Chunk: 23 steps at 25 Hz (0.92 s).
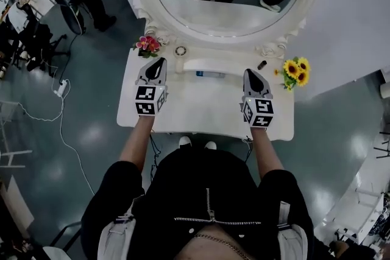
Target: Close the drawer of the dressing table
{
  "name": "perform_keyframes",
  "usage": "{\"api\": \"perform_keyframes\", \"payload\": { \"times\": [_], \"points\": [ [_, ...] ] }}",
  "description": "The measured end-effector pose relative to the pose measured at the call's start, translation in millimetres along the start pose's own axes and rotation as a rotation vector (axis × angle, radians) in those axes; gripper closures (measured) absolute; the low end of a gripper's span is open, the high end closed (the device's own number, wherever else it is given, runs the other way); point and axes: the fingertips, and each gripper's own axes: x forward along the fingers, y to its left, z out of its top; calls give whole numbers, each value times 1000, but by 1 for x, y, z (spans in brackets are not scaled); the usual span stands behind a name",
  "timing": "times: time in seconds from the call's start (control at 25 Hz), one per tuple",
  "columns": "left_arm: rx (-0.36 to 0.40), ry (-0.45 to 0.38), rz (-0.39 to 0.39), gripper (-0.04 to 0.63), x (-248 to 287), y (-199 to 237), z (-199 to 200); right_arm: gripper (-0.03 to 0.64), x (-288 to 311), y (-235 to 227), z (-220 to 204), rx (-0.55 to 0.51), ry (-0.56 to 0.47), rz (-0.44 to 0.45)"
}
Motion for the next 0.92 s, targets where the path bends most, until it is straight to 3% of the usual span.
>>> {"api": "perform_keyframes", "payload": {
  "times": [0.92],
  "points": [
    [-11,11,-23,569,-3,-18,-11,617,-12,-2,-1,-11,-3,4]
  ]
}}
